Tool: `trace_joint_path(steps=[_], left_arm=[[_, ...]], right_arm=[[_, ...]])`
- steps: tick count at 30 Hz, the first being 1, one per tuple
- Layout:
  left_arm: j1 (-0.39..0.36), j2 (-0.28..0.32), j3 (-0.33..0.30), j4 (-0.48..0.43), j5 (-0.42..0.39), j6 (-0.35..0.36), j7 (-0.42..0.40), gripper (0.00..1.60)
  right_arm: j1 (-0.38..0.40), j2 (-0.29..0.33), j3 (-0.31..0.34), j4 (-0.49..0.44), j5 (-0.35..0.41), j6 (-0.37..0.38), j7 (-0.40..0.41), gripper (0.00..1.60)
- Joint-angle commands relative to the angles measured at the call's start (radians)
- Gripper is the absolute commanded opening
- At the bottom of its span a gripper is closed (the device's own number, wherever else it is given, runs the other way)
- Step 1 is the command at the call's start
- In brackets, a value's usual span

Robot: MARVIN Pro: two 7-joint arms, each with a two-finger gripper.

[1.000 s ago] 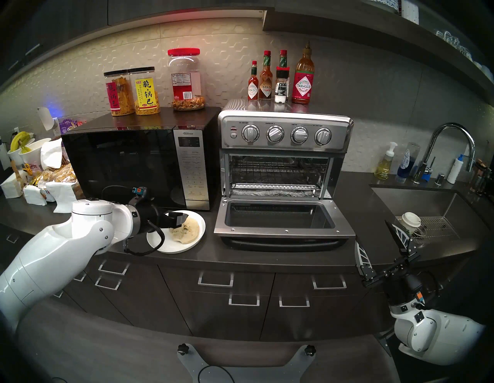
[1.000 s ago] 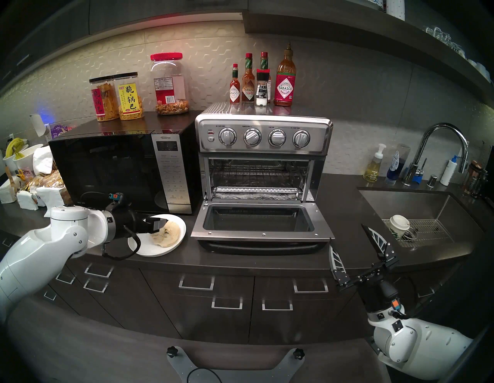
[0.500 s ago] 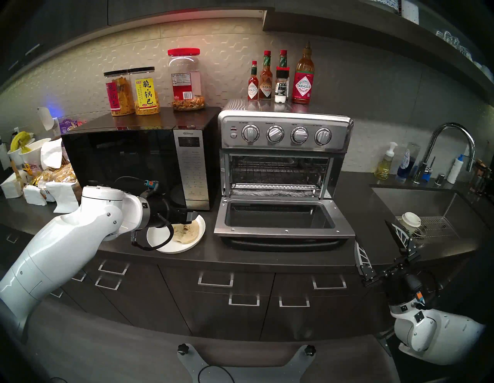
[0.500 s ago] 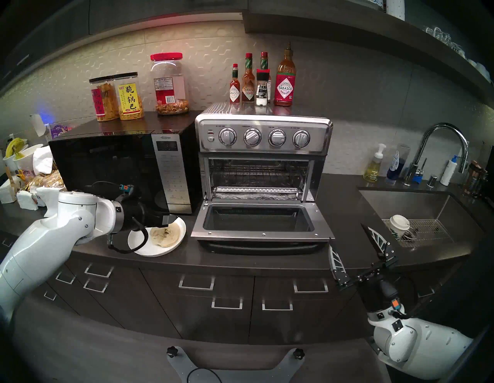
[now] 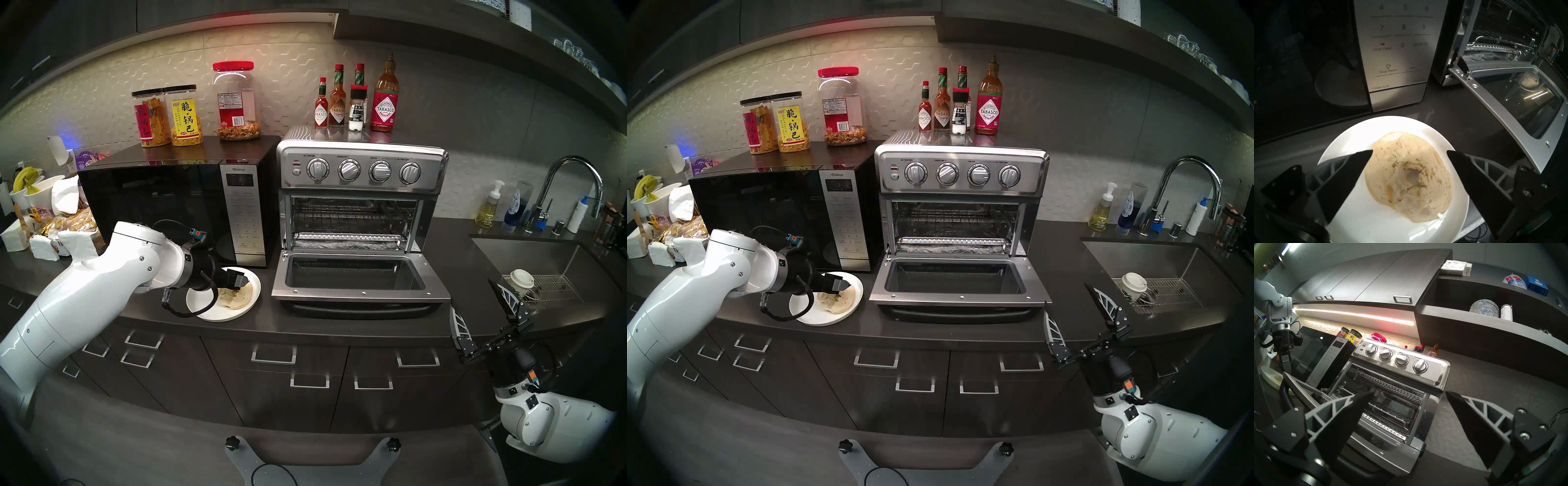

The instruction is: Open the oven and place the bagel inside on the rack

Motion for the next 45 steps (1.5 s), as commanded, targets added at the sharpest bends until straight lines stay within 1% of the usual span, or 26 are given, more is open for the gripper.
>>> trace_joint_path(steps=[1, 12, 20, 29, 35, 38, 40, 41, 45], left_arm=[[-0.106, 0.046, 0.034, -0.015, -0.059, 0.024, 0.028, 1.60], [-0.171, 0.116, 0.133, -0.029, -0.179, 0.024, 0.116, 1.60], [-0.217, 0.122, 0.193, -0.035, -0.254, 0.024, 0.187, 1.60], [-0.229, 0.155, 0.226, -0.045, -0.329, 0.024, 0.252, 1.60], [-0.223, 0.175, 0.235, -0.048, -0.350, 0.024, 0.274, 1.60], [-0.221, 0.176, 0.236, -0.046, -0.354, 0.024, 0.281, 1.60], [-0.232, 0.171, 0.252, -0.046, -0.347, 0.024, 0.296, 1.60], [-0.237, 0.165, 0.255, -0.040, -0.360, 0.024, 0.294, 1.60], [-0.244, 0.165, 0.262, -0.040, -0.368, 0.024, 0.302, 1.60]], right_arm=[[0.003, -0.002, 0.008, -0.011, -0.002, -0.002, -0.017, 1.60], [0.002, -0.001, 0.008, -0.012, -0.008, -0.002, -0.024, 1.60], [0.002, 0.001, 0.006, -0.012, -0.013, -0.002, -0.033, 1.60], [0.003, 0.004, 0.003, -0.013, -0.017, -0.002, -0.039, 1.60], [0.003, 0.006, 0.000, -0.013, -0.019, -0.002, -0.045, 1.60], [0.004, 0.008, -0.001, -0.013, -0.021, -0.002, -0.048, 1.60], [0.005, 0.009, -0.002, -0.013, -0.022, -0.002, -0.050, 1.60], [0.005, 0.010, -0.003, -0.013, -0.022, -0.002, -0.051, 1.60], [0.005, 0.010, -0.004, -0.013, -0.023, -0.002, -0.053, 1.60]])
